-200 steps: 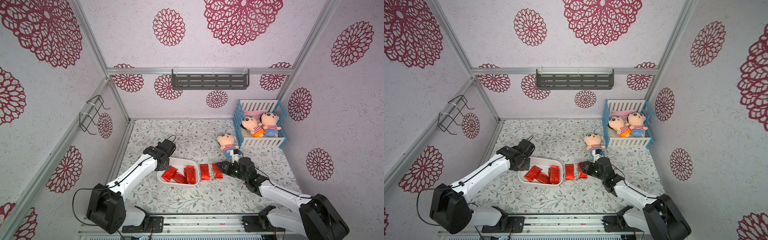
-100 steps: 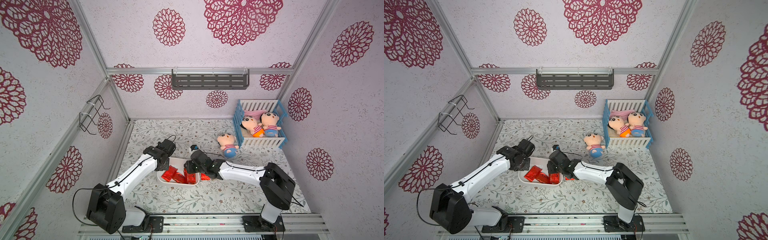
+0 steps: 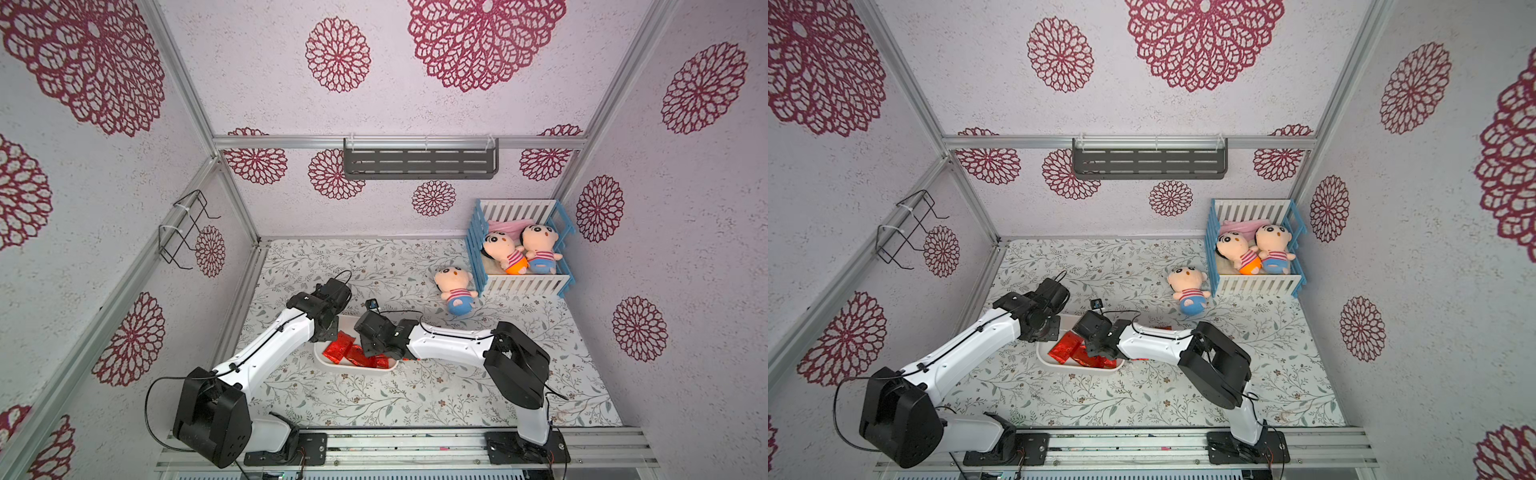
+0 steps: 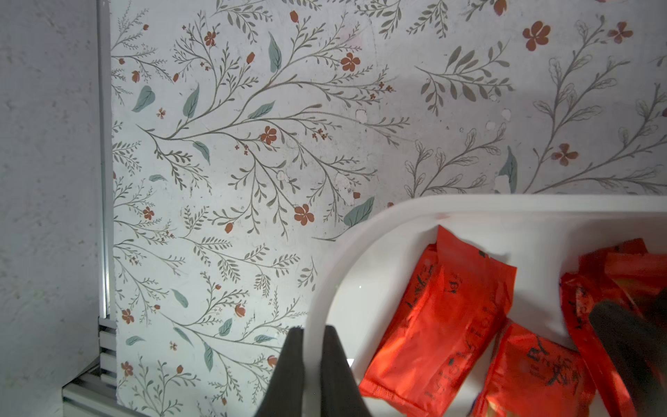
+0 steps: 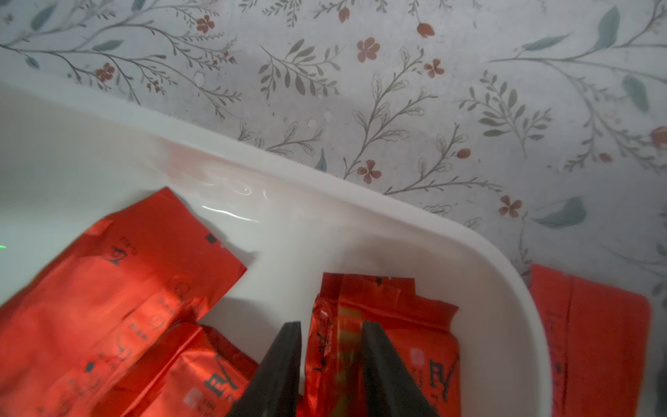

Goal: Take the tea bags out of the storage box
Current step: Pick up the tea bag from the storage box.

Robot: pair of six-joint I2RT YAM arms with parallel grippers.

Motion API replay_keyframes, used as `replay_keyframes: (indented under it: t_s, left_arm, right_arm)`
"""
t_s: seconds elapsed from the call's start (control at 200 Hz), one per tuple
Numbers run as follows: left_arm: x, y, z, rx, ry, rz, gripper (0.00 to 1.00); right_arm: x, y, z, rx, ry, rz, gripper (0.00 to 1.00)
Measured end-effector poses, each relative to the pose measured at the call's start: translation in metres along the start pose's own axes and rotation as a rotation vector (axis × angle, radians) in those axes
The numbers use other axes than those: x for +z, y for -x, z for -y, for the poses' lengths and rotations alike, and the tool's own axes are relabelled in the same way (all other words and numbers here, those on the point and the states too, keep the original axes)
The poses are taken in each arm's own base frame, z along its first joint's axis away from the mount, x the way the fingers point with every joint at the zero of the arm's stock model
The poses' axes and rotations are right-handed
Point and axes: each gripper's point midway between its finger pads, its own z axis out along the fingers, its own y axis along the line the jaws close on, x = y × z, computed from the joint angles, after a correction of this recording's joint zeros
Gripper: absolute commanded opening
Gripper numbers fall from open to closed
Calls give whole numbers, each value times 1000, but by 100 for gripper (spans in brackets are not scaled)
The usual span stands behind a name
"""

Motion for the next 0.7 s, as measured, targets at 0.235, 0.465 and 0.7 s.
replay_keyframes:
  t_s: [0.235,0.465,0.7]
  left_arm:
    - [0,0,0,1,0,0,0]
    - [0,0,0,1,0,0,0]
    - [0,0,1,0,-3,-1,0]
  right_arm:
    - [0,-4,1,-60,-87,-14,29]
    - [-3,-8,9,-102,-148,-29,19]
    - [-4,-7,9,-115,-155,-25,10]
